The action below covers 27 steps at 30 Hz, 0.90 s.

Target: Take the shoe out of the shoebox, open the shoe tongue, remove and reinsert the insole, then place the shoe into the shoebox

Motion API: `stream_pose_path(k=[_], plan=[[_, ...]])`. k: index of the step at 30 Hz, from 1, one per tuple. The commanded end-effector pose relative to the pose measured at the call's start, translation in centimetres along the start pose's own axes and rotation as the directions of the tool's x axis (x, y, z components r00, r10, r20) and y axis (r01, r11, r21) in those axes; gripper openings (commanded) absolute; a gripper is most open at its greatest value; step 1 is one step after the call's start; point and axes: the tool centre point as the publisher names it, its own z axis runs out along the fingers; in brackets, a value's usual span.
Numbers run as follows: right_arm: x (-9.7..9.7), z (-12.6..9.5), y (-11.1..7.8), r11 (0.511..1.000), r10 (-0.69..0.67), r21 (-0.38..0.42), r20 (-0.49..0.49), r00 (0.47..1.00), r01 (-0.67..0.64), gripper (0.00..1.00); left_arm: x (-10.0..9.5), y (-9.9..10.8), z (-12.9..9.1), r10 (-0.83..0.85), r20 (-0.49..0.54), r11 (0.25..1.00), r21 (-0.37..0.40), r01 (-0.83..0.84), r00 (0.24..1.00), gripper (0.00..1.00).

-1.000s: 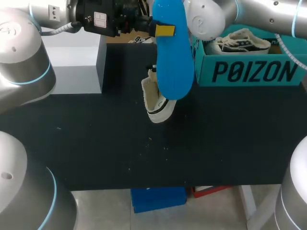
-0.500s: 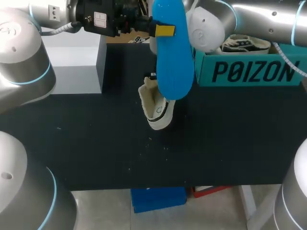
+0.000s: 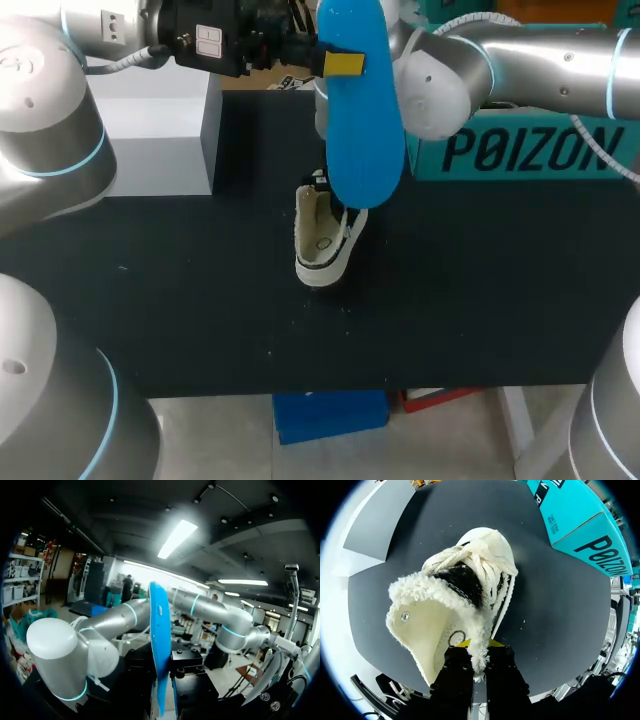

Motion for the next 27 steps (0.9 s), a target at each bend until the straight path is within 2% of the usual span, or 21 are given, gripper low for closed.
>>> stream_pose_path(k=[1, 11, 12, 13, 14, 18, 21, 27], plan=[[-0.1, 0.9, -0.5, 1.0, 0.006, -0.013, 0.005, 1.0, -0.006, 0.0, -0.1, 0.0, 0.1, 0.001, 0.0, 1.0, -0.001, -0.001, 1.0, 0.0], [-1.6, 2.1, -1.3, 0.999, 0.045, -0.01, 0.012, 0.999, -0.045, 0.0, -0.1, 0.0, 0.1, 0.001, 0.0, 1.0, -0.001, -0.001, 1.0, 0.0], [-1.7, 2.0, -1.4, 0.998, 0.057, -0.005, 0.005, 0.998, -0.057, 0.14, -0.1, 0.0, 0.1, 0.001, 0.0, 1.0, -0.001, -0.001, 1.0, 0.0], [-1.8, 1.7, -1.4, 0.998, 0.063, -0.002, -0.003, 0.998, -0.063, 0.49, -0.1, 0.0, 0.1, 0.001, 0.0, 1.0, -0.001, -0.001, 1.0, 0.0], [-2.0, 1.4, -1.4, 0.997, 0.072, -0.002, -0.015, 0.997, -0.072, 1.0, -0.1, 0.0, 0.1, 0.001, 0.0, 1.0, -0.001, -0.001, 1.0, 0.0], [-2.4, -0.2, -1.4, 0.994, 0.106, 0.04, -0.175, 0.979, -0.101, 1.0, -0.1, 0.0, 0.1, 0.001, 0.0, 1.0, -0.001, -0.001, 1.0, 0.0], [-2.6, -2.2, -1.4, 0.995, 0.102, 0.044, -0.348, 0.932, -0.092, 1.0, -0.1, 0.0, 0.1, 0.001, 0.0, 1.0, -0.001, -0.001, 1.0, 0.0], [-3.0, -5.2, -1.6, 0.996, 0.064, -0.01, -0.561, 0.825, -0.085, 1.0, -0.1, 0.0, 0.1, 0.001, 0.0, 1.0, -0.001, -0.001, 1.0, 0.0]])
